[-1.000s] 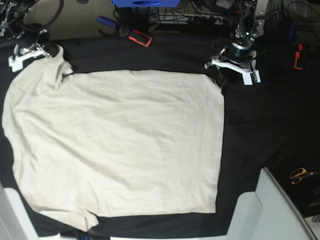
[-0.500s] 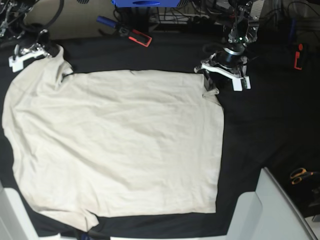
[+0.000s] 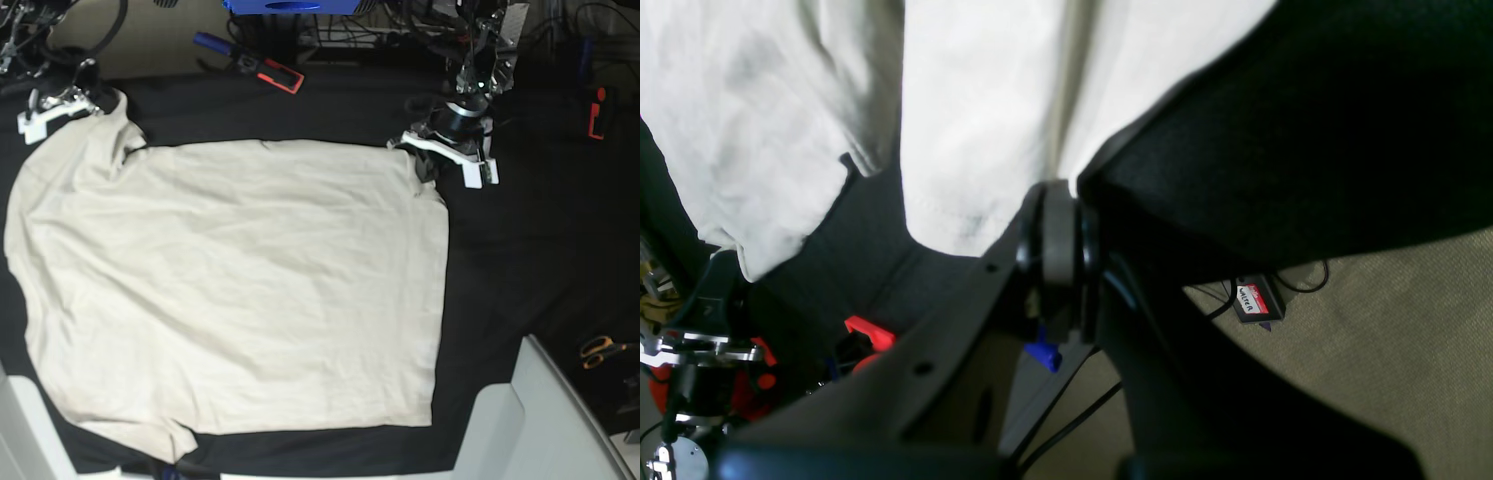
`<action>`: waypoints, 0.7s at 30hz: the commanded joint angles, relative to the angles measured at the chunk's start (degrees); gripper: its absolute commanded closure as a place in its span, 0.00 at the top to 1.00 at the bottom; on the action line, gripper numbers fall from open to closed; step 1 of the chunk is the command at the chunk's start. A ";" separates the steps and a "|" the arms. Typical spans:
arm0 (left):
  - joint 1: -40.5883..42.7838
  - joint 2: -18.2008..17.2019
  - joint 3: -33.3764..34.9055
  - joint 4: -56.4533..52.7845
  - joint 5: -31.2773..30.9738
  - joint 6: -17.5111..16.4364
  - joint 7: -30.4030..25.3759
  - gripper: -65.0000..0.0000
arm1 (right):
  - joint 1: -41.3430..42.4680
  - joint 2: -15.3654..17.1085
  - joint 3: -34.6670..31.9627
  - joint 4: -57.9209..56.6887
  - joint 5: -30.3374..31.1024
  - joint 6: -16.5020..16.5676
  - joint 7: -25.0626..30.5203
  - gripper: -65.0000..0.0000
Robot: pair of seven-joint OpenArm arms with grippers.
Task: Fold the T-shirt properly
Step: 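Grasp the shirt edge at each shoulder with both grippers, then pull the grasped shirt edge outward with both grippers to flatten it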
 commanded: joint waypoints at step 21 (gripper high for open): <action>11.83 -0.31 -8.15 12.14 -0.26 0.43 0.22 0.00 | -4.30 0.32 0.63 12.79 0.92 -0.05 -0.38 0.00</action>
